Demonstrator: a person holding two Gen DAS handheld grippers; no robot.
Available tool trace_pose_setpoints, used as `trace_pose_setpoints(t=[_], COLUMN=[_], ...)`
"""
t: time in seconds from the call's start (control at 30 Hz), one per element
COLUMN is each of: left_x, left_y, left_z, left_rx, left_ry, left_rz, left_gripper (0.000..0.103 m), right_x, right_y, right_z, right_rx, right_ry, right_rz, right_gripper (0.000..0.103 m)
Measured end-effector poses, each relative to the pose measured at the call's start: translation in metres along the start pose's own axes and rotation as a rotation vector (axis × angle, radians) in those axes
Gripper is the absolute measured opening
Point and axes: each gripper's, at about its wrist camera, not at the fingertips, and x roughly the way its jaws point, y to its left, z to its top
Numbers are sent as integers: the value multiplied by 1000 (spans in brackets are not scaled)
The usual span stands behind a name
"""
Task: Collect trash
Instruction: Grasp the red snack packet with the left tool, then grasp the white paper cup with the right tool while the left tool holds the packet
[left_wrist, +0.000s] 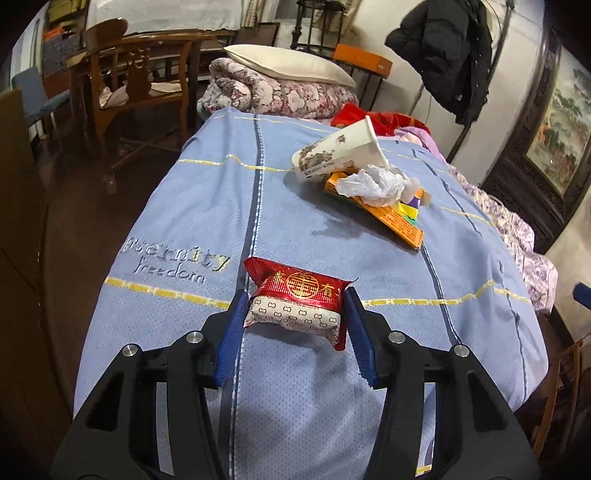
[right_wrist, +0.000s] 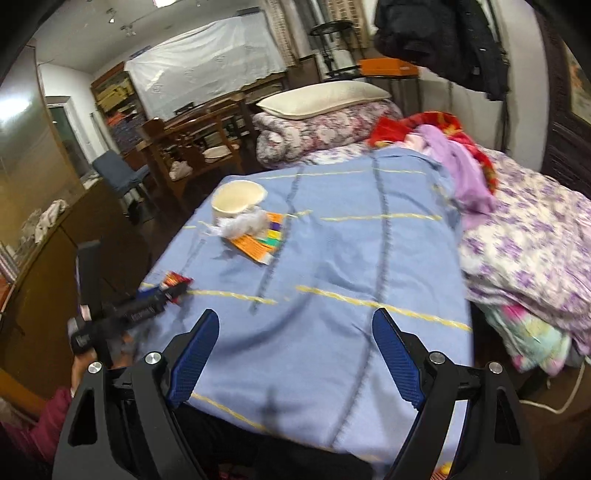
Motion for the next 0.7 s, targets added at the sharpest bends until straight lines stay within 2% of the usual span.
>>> trace_pose_setpoints(t=[0.13, 0.33, 0.47, 0.7], left_x=[4, 3, 6, 4], left_y=[6, 10, 1, 12], left_z=[-4, -7, -7, -8], left_rx=[-59, -103, -56, -98], left_ry=[-21, -63, -60, -78], left_rz=[-18, -68, -43, -96], left_gripper=[57, 72, 77, 78], right_x=[24, 67, 108, 172], right_y=[25, 64, 83, 102], right_z=[28, 73, 98, 124], right_rx=[-32, -116, -135, -123], right_ry=[-13, -15, 20, 80], right_rz=[72, 148, 167, 163], right_gripper=[82, 70, 65, 57])
